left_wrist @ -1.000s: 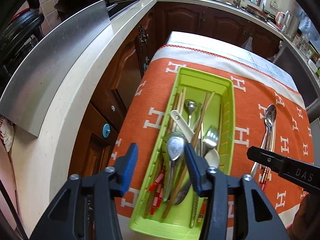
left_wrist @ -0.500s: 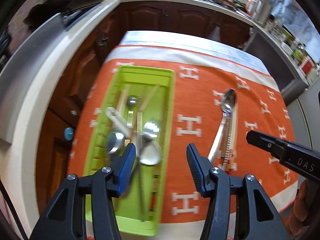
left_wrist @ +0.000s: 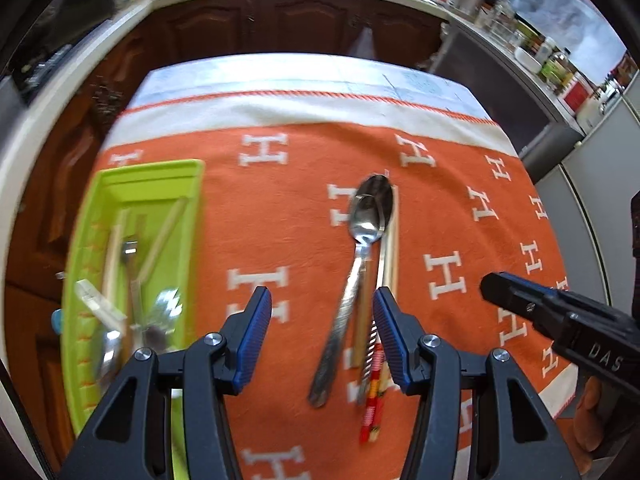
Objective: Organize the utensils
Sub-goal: 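Withdraw both open tools from the tray toward the remaining utensils, then grasp a metal spoon with the left tool while the right tool grasps a wooden chopstick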
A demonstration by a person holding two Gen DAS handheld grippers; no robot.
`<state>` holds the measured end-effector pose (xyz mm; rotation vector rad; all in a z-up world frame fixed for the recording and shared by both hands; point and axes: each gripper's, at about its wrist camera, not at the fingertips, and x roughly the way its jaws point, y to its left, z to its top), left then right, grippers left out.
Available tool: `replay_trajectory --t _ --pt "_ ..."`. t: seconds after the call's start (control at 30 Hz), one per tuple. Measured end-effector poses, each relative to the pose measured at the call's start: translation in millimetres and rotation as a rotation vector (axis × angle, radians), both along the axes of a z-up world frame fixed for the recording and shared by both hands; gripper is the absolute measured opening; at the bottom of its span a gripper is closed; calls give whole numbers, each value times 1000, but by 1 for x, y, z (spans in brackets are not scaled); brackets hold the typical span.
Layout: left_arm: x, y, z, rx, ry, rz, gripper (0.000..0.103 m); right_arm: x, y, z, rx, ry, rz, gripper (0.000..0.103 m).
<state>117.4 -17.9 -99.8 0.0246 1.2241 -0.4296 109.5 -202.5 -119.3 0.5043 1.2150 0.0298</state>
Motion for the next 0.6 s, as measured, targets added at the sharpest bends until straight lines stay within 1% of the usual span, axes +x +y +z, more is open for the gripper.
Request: replay_trajectory --t 0.1,0.17,0.23,0.3,0.37,0.4,0.43,0.47,0.6 --pt "5 -15 -14 -7 22 -34 46 1 -9 -16 11 17 -8 22" --pt "6 -24 -23 2 32 -52 44 1 -13 -25 17 28 -11 22" --pt "7 -31 -32 13 42 -69 37 2 -16 -34 28 37 -12 22" --pt "9 -36 -41 21 62 -80 22 4 -16 -42 38 47 -15 22" --pt "10 -39 -50 23 86 -82 15 4 -18 -48 46 51 -15 22" --pt "12 -40 -52 23 92 -81 14 4 -19 -52 50 54 -14 22" --pt "12 -41 -52 21 81 -82 13 4 -19 -54 54 55 -14 22" --pt "12 -42 -53 20 81 -89 10 5 -20 -58 58 58 -12 22" --pt "9 -50 -53 27 75 -115 9 6 -21 -68 76 70 -13 22"
